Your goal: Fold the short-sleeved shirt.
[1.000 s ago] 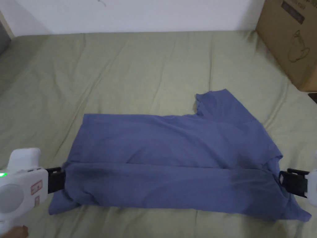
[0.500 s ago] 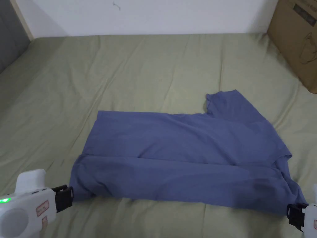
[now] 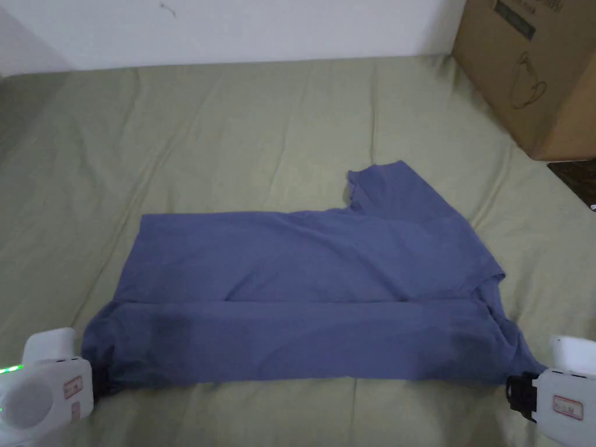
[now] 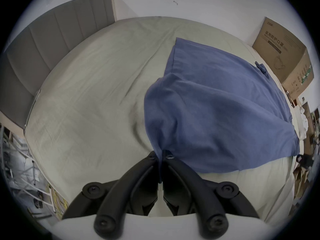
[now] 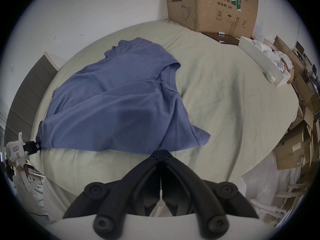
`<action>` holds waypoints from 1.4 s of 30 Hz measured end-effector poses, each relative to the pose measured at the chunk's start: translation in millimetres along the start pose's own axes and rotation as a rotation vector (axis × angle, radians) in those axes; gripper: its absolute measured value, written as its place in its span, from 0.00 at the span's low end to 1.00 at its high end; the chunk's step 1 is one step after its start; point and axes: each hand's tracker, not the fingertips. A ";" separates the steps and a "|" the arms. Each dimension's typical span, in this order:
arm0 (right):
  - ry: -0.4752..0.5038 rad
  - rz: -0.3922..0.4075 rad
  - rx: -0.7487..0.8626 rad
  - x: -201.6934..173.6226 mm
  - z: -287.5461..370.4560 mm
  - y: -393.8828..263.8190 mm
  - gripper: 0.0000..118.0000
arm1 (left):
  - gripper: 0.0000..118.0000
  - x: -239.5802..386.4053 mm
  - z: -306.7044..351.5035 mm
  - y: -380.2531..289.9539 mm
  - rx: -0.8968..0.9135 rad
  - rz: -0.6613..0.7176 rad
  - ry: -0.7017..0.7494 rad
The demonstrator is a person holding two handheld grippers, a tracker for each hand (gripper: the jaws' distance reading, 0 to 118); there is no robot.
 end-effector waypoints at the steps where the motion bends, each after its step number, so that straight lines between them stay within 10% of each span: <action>1: 0.002 0.003 0.002 0.8 1.9 3.2 0.00 | 0.02 -0.5 3.5 0.2 0.012 -0.037 -0.006; 4: -0.011 0.010 0.024 5.1 4.5 16.4 0.04 | 0.02 -9.9 10.2 6.5 0.004 0.001 -0.046; 7: -0.006 0.005 0.017 12.2 -2.6 33.5 0.81 | 0.02 -7.3 22.9 5.0 0.014 0.004 -0.059; 8: -0.001 0.005 0.007 14.8 -7.7 37.5 0.85 | 0.02 -4.8 24.2 5.1 0.015 -0.005 -0.058; 12: -0.033 -0.015 -0.089 25.0 -47.0 46.2 0.81 | 0.02 2.2 27.9 3.9 0.018 -0.059 -0.049; 15: -0.089 -0.057 -0.140 19.5 -64.1 39.0 0.52 | 0.02 3.4 27.5 4.8 0.009 -0.057 -0.057; 18: -0.128 0.081 -0.074 3.9 -44.5 43.4 0.08 | 0.02 2.4 31.1 6.9 0.010 -0.068 -0.059; 22: -0.099 -0.010 -0.077 -1.8 -32.5 53.9 0.06 | 0.02 0.3 49.9 12.4 0.041 -0.090 -0.073; 40: -0.105 0.042 -0.122 26.9 -5.9 -19.3 0.06 | 0.02 -3.7 57.5 -70.7 -0.048 -0.080 -0.020; 42: -0.107 0.053 -0.112 25.2 -6.0 -16.1 0.35 | 0.19 -3.9 53.6 -63.7 -0.040 -0.086 -0.005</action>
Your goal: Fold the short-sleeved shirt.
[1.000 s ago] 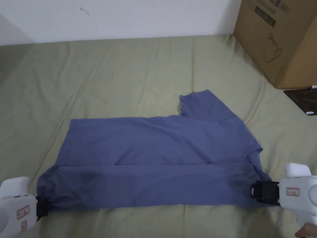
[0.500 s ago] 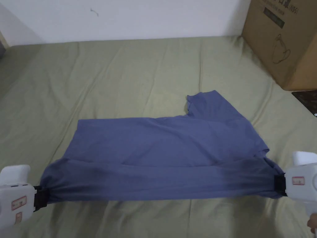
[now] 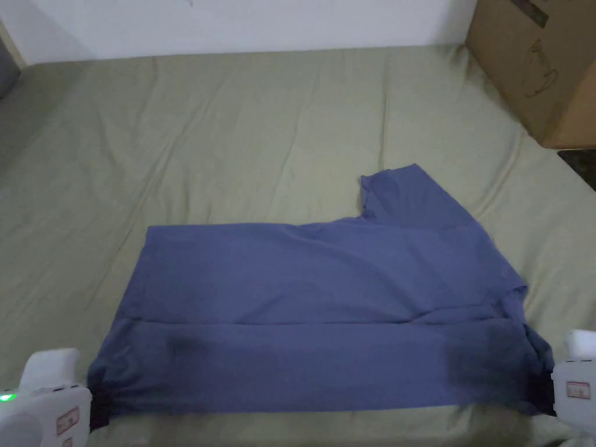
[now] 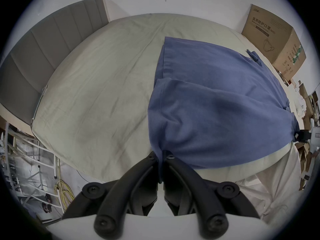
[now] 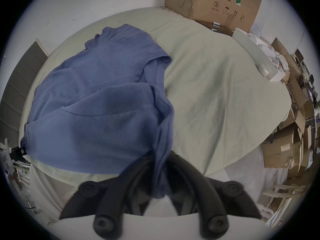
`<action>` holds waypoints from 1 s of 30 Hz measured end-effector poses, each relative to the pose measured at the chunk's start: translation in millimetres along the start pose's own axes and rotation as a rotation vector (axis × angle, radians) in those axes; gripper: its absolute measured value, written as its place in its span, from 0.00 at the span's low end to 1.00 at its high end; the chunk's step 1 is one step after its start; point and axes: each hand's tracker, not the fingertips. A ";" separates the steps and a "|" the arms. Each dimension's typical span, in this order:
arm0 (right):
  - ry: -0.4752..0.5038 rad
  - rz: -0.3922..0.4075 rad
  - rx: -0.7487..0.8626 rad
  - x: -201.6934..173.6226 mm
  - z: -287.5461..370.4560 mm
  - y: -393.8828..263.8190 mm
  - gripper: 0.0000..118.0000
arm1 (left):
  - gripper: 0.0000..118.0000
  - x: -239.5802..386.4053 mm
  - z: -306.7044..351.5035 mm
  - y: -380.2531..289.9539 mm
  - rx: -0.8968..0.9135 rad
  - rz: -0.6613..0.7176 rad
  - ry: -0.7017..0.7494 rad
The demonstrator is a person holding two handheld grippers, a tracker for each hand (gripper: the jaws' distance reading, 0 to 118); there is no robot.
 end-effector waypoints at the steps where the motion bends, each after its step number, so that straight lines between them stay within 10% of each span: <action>1: -0.019 0.011 0.004 -2.0 3.1 2.3 0.61 | 0.37 0.9 4.1 4.4 0.007 -0.008 0.003; 3: -0.033 0.028 0.031 -1.0 13.4 3.6 0.75 | 0.67 2.6 11.9 10.9 0.041 -0.022 0.037; 10: 0.064 0.054 0.162 -5.3 61.3 17.9 0.74 | 0.66 12.8 52.5 37.3 0.188 -0.011 -0.021; 12: 0.082 0.071 0.184 -11.4 63.2 19.2 0.54 | 0.53 21.1 52.4 37.9 0.217 0.010 -0.060; 15: 0.037 0.062 0.186 -19.7 46.6 15.0 0.05 | 0.00 33.7 31.9 34.4 0.182 0.017 -0.078; 16: 0.049 0.056 0.172 -19.5 40.5 13.5 0.01 | 0.00 37.4 25.1 32.8 0.157 0.010 -0.073; 29: 0.144 0.036 0.250 -36.2 20.6 140.8 0.00 | 0.00 43.5 10.5 79.4 0.138 0.019 -0.080; 30: 0.156 0.054 0.249 -38.0 15.8 160.4 0.18 | 0.00 43.1 9.9 84.5 0.143 0.025 -0.081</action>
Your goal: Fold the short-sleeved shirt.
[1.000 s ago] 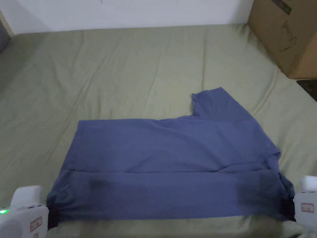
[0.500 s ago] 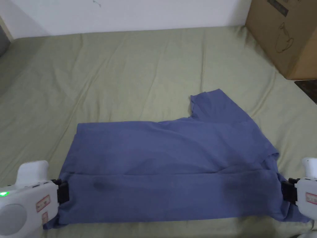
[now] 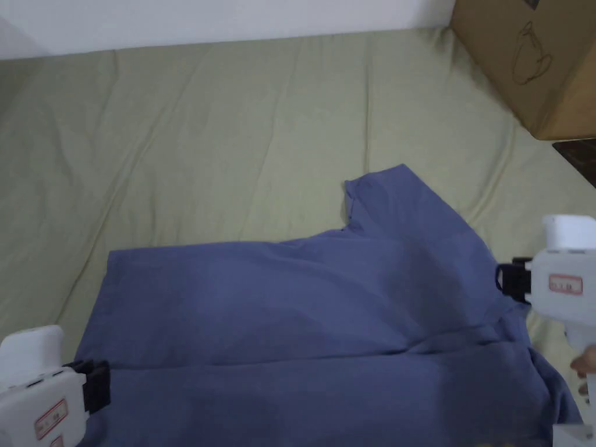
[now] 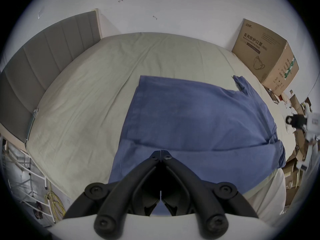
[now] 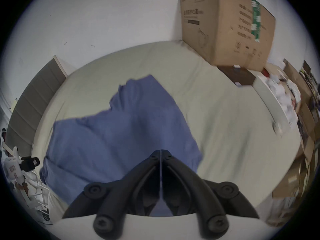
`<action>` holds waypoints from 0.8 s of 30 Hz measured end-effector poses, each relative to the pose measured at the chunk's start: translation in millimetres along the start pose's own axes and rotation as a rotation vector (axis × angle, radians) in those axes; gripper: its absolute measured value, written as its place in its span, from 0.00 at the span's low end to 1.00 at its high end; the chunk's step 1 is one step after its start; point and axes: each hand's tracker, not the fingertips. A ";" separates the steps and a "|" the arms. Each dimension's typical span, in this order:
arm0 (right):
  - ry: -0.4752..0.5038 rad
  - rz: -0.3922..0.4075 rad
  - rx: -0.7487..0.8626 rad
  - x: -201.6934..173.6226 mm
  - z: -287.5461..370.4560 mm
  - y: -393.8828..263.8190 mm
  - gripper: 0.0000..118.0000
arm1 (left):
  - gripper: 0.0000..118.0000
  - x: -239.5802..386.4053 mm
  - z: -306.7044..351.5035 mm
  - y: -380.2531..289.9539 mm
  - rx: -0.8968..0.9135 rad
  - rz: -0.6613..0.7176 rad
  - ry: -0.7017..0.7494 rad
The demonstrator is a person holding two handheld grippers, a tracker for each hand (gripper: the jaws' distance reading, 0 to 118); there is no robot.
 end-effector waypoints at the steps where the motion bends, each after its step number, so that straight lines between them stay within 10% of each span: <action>1: 0.021 0.034 -0.007 0.8 -14.0 19.8 0.48 | 0.00 1.6 -1.0 4.0 0.004 0.007 -0.002; 3: -0.013 0.086 -0.041 1.5 -45.6 50.8 0.74 | 0.00 1.6 -5.0 11.4 0.008 0.015 0.001; 12: -0.092 0.080 -0.254 23.5 -171.3 92.7 0.73 | 0.00 0.0 -22.6 10.4 -0.050 0.045 0.045; 17: -0.074 0.062 -0.285 28.9 -178.4 90.7 0.56 | 0.00 -3.7 -27.1 8.3 -0.073 0.056 0.069; 20: -0.098 0.089 -0.242 23.4 -173.2 92.7 0.02 | 0.00 -2.7 -27.3 8.6 -0.077 0.051 0.069; 24: -0.101 0.096 -0.255 13.1 -173.1 90.7 0.02 | 0.00 1.4 -26.2 13.7 -0.074 0.033 0.069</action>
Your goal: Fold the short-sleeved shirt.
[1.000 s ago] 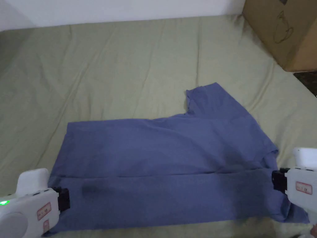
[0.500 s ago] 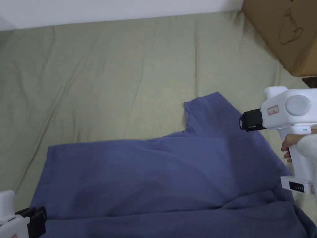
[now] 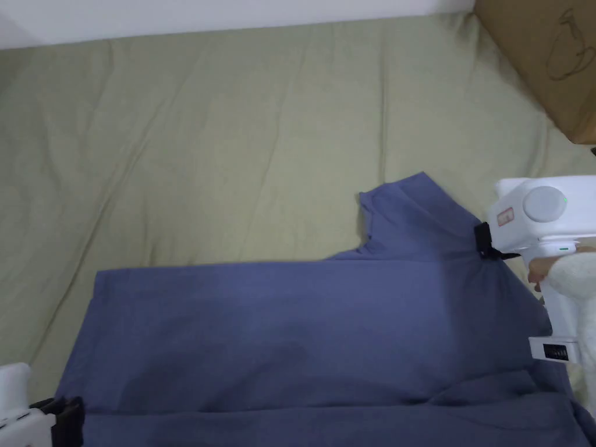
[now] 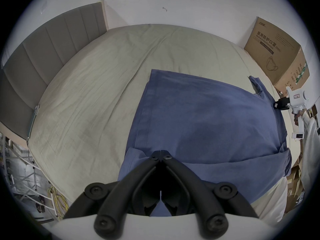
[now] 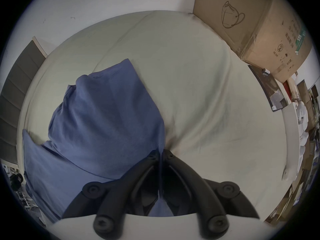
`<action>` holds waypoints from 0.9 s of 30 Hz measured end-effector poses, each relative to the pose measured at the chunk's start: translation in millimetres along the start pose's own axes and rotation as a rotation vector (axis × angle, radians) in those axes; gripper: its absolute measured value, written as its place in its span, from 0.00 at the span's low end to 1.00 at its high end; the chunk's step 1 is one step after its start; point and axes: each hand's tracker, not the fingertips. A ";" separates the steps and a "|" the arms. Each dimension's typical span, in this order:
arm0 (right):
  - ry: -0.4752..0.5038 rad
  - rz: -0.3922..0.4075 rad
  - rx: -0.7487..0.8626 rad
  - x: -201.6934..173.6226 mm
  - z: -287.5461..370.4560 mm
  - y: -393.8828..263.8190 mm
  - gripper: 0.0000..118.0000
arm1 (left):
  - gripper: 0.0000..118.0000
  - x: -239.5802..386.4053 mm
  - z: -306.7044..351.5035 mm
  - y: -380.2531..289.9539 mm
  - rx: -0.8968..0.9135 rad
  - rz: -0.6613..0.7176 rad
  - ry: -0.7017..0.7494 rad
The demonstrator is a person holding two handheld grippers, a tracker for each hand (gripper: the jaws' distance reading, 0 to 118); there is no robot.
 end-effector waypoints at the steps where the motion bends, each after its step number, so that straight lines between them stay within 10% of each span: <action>1: 0.006 -0.009 0.004 1.8 2.2 -0.5 0.02 | 0.00 -1.3 -1.4 4.1 0.001 -0.007 0.002; 7: 0.023 -0.028 0.010 6.8 9.5 2.9 0.02 | 0.02 -23.5 -23.4 69.6 0.082 0.040 -0.074; 9: 0.020 -0.021 0.010 5.8 9.2 2.1 0.02 | 0.43 -28.3 -42.2 104.1 0.056 0.078 -0.093; 11: 0.014 -0.009 0.009 2.3 9.4 0.3 0.02 | 0.60 -30.2 -66.7 136.8 0.024 0.039 -0.071; 23: 0.010 -0.003 -0.014 0.9 3.7 1.0 0.02 | 0.53 -13.0 -163.0 164.2 -0.122 -0.007 -0.002; 27: 0.004 -0.002 -0.015 -0.2 4.6 2.0 0.02 | 0.04 -4.4 -155.4 166.5 -0.087 -0.061 0.043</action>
